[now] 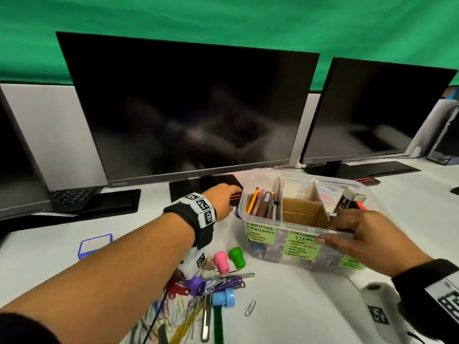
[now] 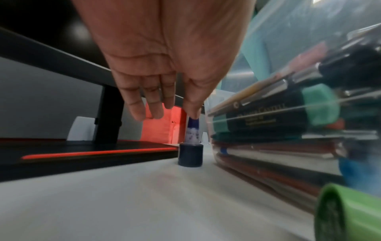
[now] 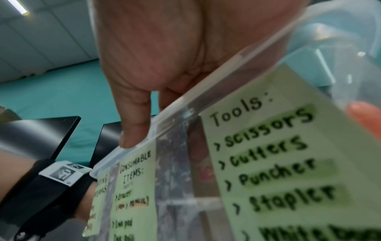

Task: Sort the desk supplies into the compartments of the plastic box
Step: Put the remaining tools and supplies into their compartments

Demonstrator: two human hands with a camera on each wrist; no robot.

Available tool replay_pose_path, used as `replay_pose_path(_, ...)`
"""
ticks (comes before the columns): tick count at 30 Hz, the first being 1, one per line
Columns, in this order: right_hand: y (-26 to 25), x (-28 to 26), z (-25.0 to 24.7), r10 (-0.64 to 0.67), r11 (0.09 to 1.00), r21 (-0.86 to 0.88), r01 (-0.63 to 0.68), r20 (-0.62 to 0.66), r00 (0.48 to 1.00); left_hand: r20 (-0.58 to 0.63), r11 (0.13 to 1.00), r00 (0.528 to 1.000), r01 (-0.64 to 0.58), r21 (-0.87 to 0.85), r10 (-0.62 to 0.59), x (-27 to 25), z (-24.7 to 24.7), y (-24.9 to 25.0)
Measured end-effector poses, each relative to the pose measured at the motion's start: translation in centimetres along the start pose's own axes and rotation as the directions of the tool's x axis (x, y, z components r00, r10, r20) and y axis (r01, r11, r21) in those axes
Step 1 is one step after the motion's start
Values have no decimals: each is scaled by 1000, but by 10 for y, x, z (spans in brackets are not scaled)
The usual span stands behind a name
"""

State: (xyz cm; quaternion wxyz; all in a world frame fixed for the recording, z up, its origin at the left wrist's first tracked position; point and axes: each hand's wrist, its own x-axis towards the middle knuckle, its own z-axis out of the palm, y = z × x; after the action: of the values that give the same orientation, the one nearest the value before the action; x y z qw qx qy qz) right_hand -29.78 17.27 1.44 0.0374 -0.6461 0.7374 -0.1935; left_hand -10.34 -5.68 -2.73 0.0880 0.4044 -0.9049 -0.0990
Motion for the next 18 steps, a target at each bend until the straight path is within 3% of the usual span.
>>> replay_pose_path(4,3,2,2,4,1000,20,-3,-28,1000,41,995,995,-97,6,96,12,1,19)
replay_pose_path(9,8,3,8,1,1000,16,0,-77,997,133,1000,991,5,-24,-2,20,3,23)
replay_pose_path(14,8,2,8,14,1000,-12,-15,-80,997,68,998,997,26,56,-30,20,-6,32)
replay_pose_path(18,6,0,7,36,999,-10,-37,-68,997,-116,994,988,103,-28,-106,16,-15,21)
